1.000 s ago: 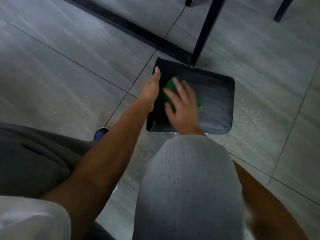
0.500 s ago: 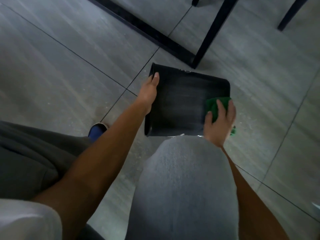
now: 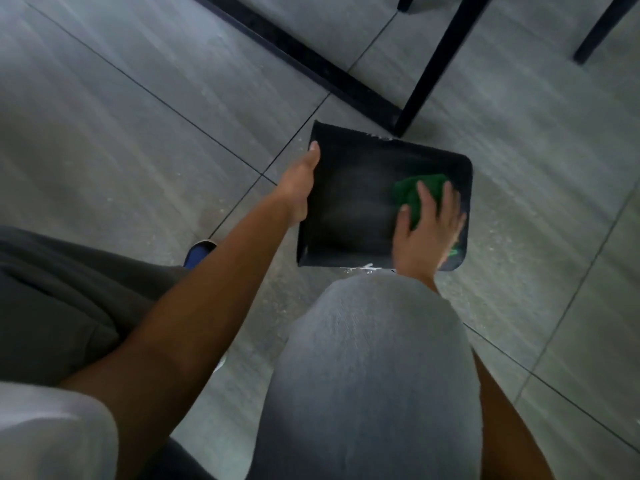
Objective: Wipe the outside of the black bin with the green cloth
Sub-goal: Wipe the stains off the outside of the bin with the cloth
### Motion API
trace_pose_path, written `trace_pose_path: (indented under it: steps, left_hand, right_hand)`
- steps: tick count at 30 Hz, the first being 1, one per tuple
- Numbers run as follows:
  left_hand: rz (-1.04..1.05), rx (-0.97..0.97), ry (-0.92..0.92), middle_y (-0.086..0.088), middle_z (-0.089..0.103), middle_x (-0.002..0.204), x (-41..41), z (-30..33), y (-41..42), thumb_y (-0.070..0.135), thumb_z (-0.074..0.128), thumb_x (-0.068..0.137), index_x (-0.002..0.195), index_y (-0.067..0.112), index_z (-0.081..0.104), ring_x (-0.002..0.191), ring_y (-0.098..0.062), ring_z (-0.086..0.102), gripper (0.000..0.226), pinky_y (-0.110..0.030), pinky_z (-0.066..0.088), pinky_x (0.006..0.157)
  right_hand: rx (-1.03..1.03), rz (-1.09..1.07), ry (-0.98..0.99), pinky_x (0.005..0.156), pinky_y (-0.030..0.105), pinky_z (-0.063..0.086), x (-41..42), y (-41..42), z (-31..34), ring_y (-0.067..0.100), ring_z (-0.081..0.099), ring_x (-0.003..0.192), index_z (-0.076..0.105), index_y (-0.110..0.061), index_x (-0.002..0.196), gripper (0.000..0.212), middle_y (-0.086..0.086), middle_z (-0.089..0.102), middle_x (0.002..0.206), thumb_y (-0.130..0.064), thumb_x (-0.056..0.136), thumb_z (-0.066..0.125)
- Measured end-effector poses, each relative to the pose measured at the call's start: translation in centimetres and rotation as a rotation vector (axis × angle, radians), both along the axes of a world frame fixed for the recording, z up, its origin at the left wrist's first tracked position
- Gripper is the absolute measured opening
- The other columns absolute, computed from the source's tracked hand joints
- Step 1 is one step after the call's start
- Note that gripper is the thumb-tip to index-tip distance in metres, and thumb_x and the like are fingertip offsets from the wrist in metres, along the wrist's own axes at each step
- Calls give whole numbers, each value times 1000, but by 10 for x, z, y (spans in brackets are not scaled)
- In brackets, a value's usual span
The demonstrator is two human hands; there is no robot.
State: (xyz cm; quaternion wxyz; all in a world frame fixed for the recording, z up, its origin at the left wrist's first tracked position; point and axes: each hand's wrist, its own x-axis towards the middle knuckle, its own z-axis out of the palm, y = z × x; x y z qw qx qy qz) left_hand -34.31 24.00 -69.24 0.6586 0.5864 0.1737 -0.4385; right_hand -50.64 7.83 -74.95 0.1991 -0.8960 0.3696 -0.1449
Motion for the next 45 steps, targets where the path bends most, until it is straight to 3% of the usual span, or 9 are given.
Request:
trace_pose_path:
  steps: [10,16,20,24,30,32,36,41,45]
  left_hand:
    - [-36,-184,64,-14,64,135,-6,-17,17,55,65,91,144,20,51,121,-38,64,65,-56,47,105]
    - [-179,82,-187,-7,69,119,-3,-5,11,51,49,102,131,19,58,107,-25,68,44,-42,54,98]
    - [-245,168,-290,-5,74,114,11,-2,23,59,48,99,124,20,65,102,-23,72,50,-41,54,97]
    - [-296,243,-362,2,71,107,23,4,23,63,41,99,126,24,64,97,-19,68,52,-32,46,84]
    - [-354,254,-405,12,68,93,22,22,13,57,41,102,106,31,64,85,-8,66,34,-18,43,70]
    - [-401,259,-455,12,67,99,23,30,8,54,40,104,116,29,65,90,-8,64,37,-19,45,83]
    - [-448,255,-489,2,64,128,20,44,11,59,40,102,141,23,56,119,-20,58,55,-38,37,112]
    - [-412,305,-483,3,58,134,18,39,17,62,40,100,144,23,54,121,-19,53,60,-36,33,106]
    - [-350,275,-424,1,63,118,13,36,22,55,40,103,133,20,58,103,-16,59,50,-30,36,94]
  right_hand:
    - [151,-289,-6,112,58,40,-5,-21,9,33,33,149,54,-30,143,45,4,31,166,-35,98,54]
    - [463,-397,-236,112,28,36,-1,-31,24,20,46,143,66,-24,136,36,0,47,158,-33,103,53]
    - [592,-439,-191,105,38,49,-14,-36,25,24,53,135,42,-25,153,70,6,51,152,-46,92,68]
    - [569,-355,-34,87,35,53,-20,-29,20,30,64,116,62,-9,128,73,10,65,123,-67,84,63]
    - [483,-196,-47,75,18,48,-7,-32,60,19,62,97,56,-9,120,53,2,63,110,-25,79,86]
    - [357,-188,-105,69,11,45,-1,-47,82,17,60,91,55,-11,117,54,0,60,106,-25,77,88]
    - [121,-196,-157,75,26,39,7,-65,96,20,55,94,57,-7,111,51,10,60,110,-33,77,84]
    - [275,91,-167,74,34,56,-8,-23,55,15,69,81,74,-14,93,35,1,71,93,-49,90,68]
    - [78,3,-125,112,44,43,-10,-17,40,31,51,134,62,-20,136,58,12,56,144,-58,94,56]
